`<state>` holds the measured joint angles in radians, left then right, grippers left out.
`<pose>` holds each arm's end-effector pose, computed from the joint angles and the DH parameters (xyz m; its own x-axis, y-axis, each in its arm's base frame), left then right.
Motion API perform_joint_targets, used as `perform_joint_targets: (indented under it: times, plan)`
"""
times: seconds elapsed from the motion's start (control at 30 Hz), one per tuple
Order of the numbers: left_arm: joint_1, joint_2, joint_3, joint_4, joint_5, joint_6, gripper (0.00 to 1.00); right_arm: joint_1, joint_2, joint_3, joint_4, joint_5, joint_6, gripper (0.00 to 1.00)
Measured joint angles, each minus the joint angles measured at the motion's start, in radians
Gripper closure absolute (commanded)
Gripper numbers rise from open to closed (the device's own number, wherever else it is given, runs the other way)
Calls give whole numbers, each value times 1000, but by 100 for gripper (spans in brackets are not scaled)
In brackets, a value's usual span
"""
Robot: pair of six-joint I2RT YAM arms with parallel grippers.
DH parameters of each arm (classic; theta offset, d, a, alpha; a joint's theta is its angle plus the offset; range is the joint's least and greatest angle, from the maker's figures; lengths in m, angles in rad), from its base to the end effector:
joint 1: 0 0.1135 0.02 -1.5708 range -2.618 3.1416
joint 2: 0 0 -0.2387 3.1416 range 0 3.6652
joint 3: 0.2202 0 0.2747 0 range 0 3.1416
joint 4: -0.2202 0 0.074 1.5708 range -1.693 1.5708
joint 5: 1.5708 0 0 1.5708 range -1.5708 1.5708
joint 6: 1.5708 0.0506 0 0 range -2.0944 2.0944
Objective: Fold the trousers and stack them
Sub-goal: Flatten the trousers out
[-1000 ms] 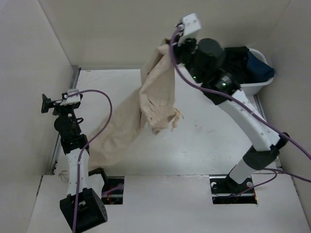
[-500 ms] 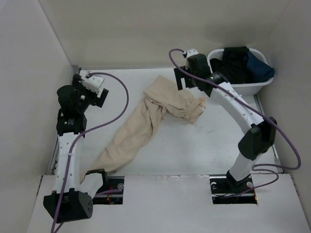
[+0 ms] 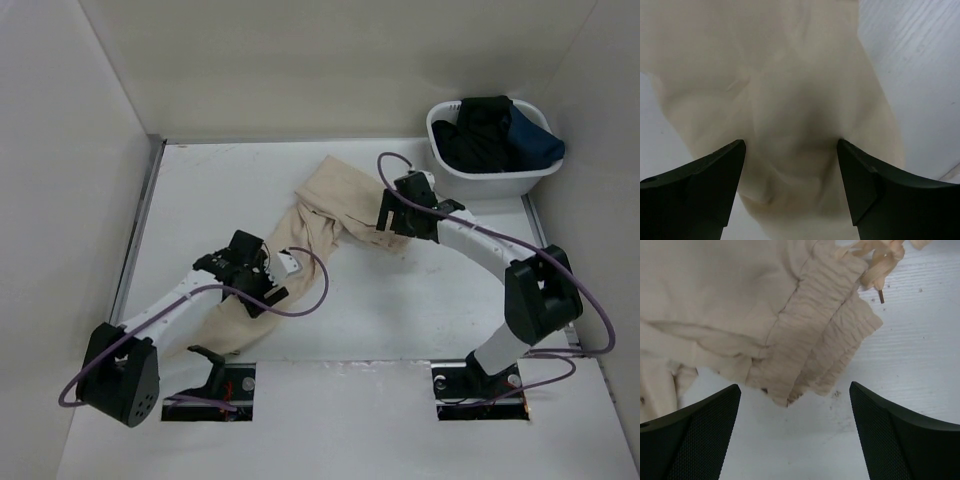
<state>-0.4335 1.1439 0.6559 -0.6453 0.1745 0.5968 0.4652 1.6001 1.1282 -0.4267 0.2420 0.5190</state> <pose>0.2128 -0.1082 0.1459 -0.4099 0.7996 -0.4388 0.8594 0.4998 0.1080 0.3359 0.1550 0.1873 -0.7571 0.1588 -0.6337 0.0845 0.9857 0.1461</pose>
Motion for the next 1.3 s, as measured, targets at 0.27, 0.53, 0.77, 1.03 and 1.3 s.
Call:
perform_joint_targets:
  times: [0.27, 0.53, 0.77, 1.03, 1.3]
  plan:
    - [-6, 90, -31, 83, -93, -6, 61, -58, 81, -31, 116, -125, 184, 38]
    - [23, 84, -22, 83, -101, -10, 93, -58, 126, -40, 163, -235, 275, 100]
    - [323, 66, 230, 44, -75, 27, 87, -183, -105, -137, 108, -289, 243, 100]
    - [630, 390, 703, 157, -29, 24, 47, -480, -472, -142, -20, -304, 115, 100]
    - [509, 302, 669, 1, 93, 182, 34, -525, -476, -136, -111, -365, 78, 100]
